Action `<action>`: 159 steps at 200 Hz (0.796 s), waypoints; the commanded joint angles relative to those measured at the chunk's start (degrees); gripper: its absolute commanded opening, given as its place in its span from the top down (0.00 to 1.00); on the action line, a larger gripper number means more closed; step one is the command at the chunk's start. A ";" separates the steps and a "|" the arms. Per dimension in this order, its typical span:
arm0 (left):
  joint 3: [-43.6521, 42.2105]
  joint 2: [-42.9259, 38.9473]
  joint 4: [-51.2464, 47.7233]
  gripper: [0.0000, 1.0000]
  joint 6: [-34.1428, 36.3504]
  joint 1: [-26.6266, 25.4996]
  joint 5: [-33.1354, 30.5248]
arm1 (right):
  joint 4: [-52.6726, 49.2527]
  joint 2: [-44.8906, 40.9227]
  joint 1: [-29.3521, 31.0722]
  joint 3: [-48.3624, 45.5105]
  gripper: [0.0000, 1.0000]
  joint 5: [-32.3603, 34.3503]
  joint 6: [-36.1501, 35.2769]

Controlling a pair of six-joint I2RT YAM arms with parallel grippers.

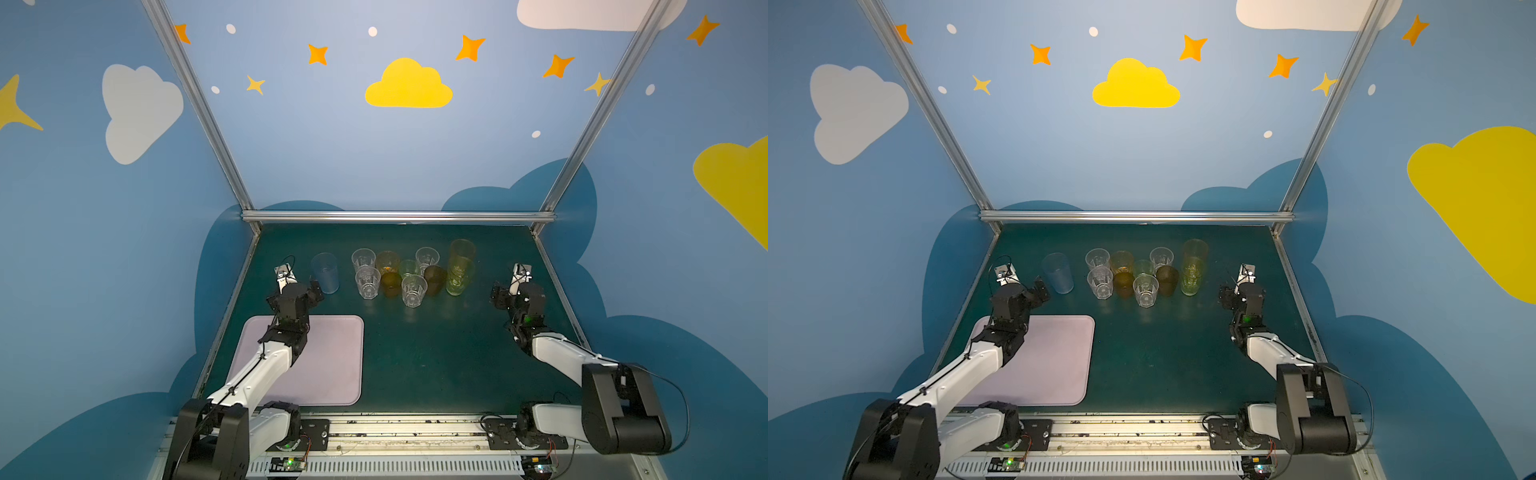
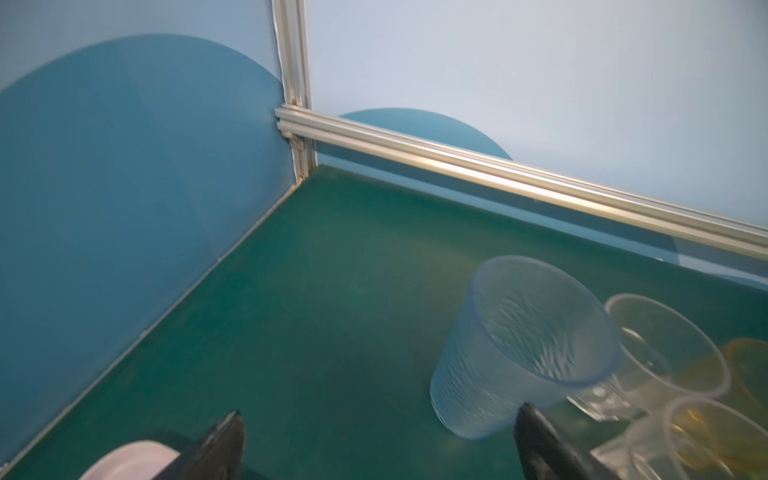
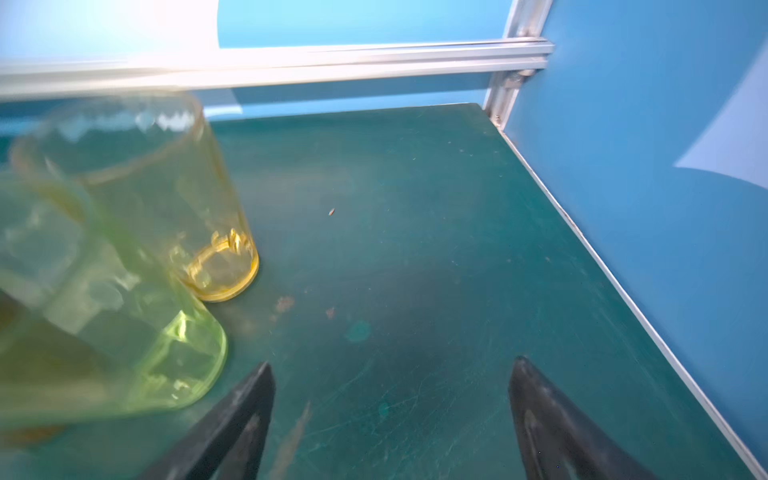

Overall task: Place the glasses into the tray
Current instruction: 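Move left gripper to the pink tray edge while right gripper reaches toward it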

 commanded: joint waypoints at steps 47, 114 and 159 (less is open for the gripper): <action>7.61 -7.76 -31.63 0.00 -15.87 -12.45 -7.03 | -33.05 -6.28 0.99 11.55 0.13 -11.72 19.93; 9.33 -6.76 -51.88 0.00 -27.03 -22.39 2.16 | -45.37 -8.57 1.48 13.68 0.13 -42.01 26.08; 9.11 -0.85 -48.97 0.02 -29.54 -31.49 8.45 | -52.00 -7.98 1.81 16.55 0.13 -44.59 24.45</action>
